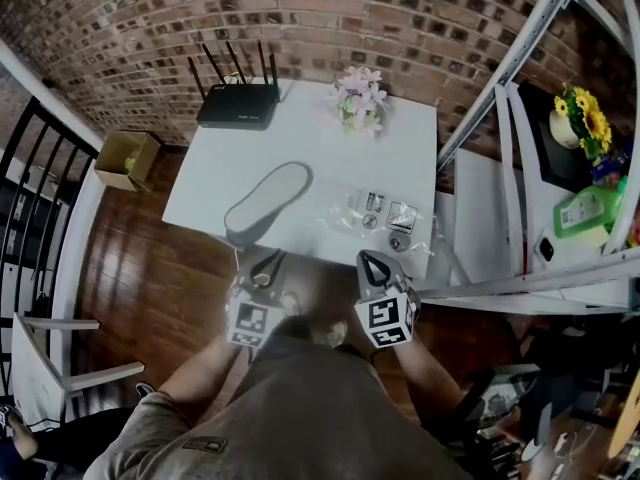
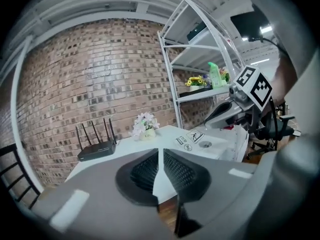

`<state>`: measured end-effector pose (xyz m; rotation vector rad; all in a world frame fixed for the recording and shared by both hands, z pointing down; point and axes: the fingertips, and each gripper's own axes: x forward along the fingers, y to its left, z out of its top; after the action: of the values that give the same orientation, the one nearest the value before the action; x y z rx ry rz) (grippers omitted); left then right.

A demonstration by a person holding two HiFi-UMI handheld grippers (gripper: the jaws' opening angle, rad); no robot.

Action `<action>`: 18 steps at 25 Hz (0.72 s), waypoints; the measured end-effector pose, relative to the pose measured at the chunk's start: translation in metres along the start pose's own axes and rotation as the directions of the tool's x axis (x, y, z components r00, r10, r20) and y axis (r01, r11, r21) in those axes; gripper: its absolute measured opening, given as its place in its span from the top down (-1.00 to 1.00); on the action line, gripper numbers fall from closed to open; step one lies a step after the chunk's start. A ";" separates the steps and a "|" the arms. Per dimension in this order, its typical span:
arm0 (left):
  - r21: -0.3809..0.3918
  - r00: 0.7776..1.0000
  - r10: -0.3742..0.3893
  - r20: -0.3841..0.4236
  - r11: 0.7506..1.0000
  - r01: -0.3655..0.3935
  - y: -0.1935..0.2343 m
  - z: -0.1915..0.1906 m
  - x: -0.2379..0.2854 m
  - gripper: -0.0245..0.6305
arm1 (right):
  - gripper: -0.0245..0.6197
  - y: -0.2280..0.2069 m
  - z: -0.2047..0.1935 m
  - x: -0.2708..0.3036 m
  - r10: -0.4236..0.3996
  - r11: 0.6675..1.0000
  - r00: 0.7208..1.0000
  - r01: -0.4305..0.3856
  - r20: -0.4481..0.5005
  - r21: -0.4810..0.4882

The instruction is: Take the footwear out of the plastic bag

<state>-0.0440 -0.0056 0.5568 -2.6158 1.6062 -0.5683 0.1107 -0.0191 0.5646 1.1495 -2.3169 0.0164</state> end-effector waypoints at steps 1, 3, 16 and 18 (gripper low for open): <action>-0.005 1.000 -0.001 0.011 1.000 0.001 -0.002 0.004 -0.003 0.86 | 0.88 0.004 0.007 -0.005 0.003 1.000 1.000 -0.004 0.029 0.013; -0.018 1.000 -0.008 0.023 1.000 0.008 -0.004 0.008 -0.011 0.91 | 0.88 0.015 0.020 -0.013 0.010 0.998 0.997 -0.014 0.076 0.061; -0.111 0.992 -0.067 0.106 0.991 0.079 0.011 0.022 -0.050 0.92 | 0.89 0.057 0.066 -0.048 -0.046 0.943 0.974 -0.031 0.220 0.331; -0.115 0.991 -0.075 0.111 0.989 0.088 0.012 0.022 -0.057 0.92 | 0.89 0.063 0.068 -0.051 -0.051 0.939 0.973 -0.030 0.224 0.343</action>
<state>-0.0699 0.0342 0.5174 -2.7562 1.5551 -0.3377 0.0569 0.0421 0.4970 1.3983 -2.5831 0.3137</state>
